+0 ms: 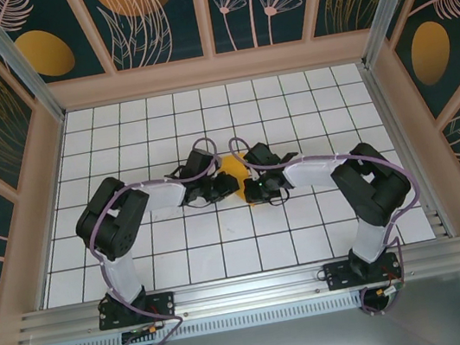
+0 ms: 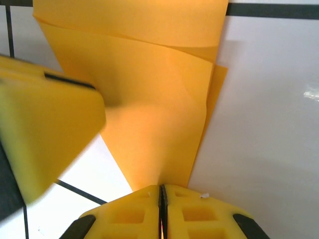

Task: Fold a paper plane with a square sheet of paper (fold left side to right side)
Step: Third fold the triangle at the center of the table.

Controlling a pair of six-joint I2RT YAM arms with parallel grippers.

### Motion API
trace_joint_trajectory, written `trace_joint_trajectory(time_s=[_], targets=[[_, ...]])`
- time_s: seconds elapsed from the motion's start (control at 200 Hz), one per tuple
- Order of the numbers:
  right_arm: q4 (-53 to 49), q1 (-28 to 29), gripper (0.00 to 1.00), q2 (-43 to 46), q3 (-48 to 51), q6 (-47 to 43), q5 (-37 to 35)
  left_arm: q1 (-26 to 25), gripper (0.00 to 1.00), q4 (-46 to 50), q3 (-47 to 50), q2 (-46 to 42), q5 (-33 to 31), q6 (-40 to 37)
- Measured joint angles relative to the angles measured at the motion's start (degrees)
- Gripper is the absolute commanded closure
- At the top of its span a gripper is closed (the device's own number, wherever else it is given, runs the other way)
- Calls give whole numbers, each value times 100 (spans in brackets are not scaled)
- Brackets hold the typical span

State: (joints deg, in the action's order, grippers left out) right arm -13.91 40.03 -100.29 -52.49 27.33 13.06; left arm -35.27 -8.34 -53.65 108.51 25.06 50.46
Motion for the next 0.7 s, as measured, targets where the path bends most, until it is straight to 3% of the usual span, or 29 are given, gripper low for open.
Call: trace_joint_trajectory(time_s=[0.696], targets=[[94,0,86,42,44,0,28,852,72,286,-568,295,-299,-592]])
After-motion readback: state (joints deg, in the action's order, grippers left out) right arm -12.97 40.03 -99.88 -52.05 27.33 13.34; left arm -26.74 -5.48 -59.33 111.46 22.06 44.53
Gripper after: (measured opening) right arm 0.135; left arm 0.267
